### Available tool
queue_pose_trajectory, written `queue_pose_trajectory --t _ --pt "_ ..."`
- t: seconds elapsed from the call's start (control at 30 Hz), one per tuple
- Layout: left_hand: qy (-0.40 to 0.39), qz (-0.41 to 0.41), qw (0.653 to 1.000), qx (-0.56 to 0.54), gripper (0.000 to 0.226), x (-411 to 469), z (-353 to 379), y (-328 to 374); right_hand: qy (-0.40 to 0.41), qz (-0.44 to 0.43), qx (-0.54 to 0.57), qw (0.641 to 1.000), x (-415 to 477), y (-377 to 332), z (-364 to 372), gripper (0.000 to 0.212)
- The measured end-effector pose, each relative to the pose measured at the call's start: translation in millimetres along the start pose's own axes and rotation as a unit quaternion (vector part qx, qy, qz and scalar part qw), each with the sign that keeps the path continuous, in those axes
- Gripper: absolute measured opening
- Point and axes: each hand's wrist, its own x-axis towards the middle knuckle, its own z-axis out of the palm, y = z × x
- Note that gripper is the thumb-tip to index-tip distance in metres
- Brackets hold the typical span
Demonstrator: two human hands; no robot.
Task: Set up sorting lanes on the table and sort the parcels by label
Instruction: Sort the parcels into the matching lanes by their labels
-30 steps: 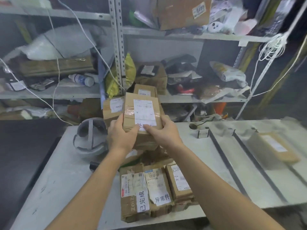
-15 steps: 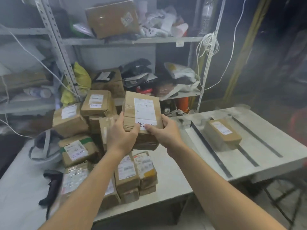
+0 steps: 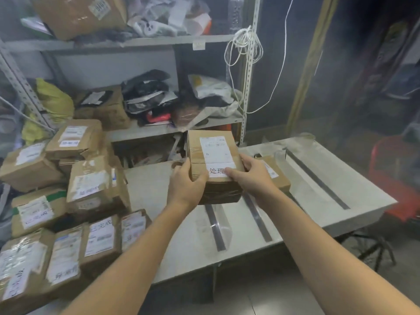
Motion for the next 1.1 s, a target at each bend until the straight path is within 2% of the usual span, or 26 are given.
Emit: queue_pose_trajectory --t 0.13,0.27,0.3,0.4,0.57,0.73,0.9,1.1 --pt "-0.026 -0.029 0.999 -0.035 0.044 37.4 59.1 -4.6 0.015 0.023 -0.037 0.999 48.6 24.1 -41.6 0.057" --pt "-0.046 -0.072 0.996 -0.031 0.042 77.7 105.8 -22.8 0.01 0.058 -0.087 0.994 101.1 48.4 -58.5 0.063" --pt "-0.049 -0.087 0.995 -0.023 0.044 85.4 114.0 -27.9 0.005 0.068 -0.097 0.993 112.1 54.9 -61.7 0.066" --pt "-0.059 -0.122 0.991 0.009 0.042 106.7 130.6 -42.8 -0.017 0.093 -0.107 0.99 138.6 73.0 -65.8 0.058" --pt "-0.071 -0.162 0.981 0.081 0.044 130.9 151.9 -63.9 -0.035 0.135 -0.145 0.98 179.7 108.5 -63.9 0.064" --pt "-0.098 -0.203 0.963 0.145 0.039 154.9 173.6 -78.0 -0.056 0.139 -0.202 0.968 205.1 121.3 -66.6 0.048" --pt "-0.122 -0.248 0.944 0.18 0.027 169.8 190.3 -91.5 -0.1 0.114 -0.306 0.94 230.2 137.8 -61.1 0.031" --pt "-0.139 -0.264 0.922 0.246 0.028 183.3 208.7 -99.0 -0.121 0.135 -0.397 0.9 243.3 151.6 -47.5 0.031"
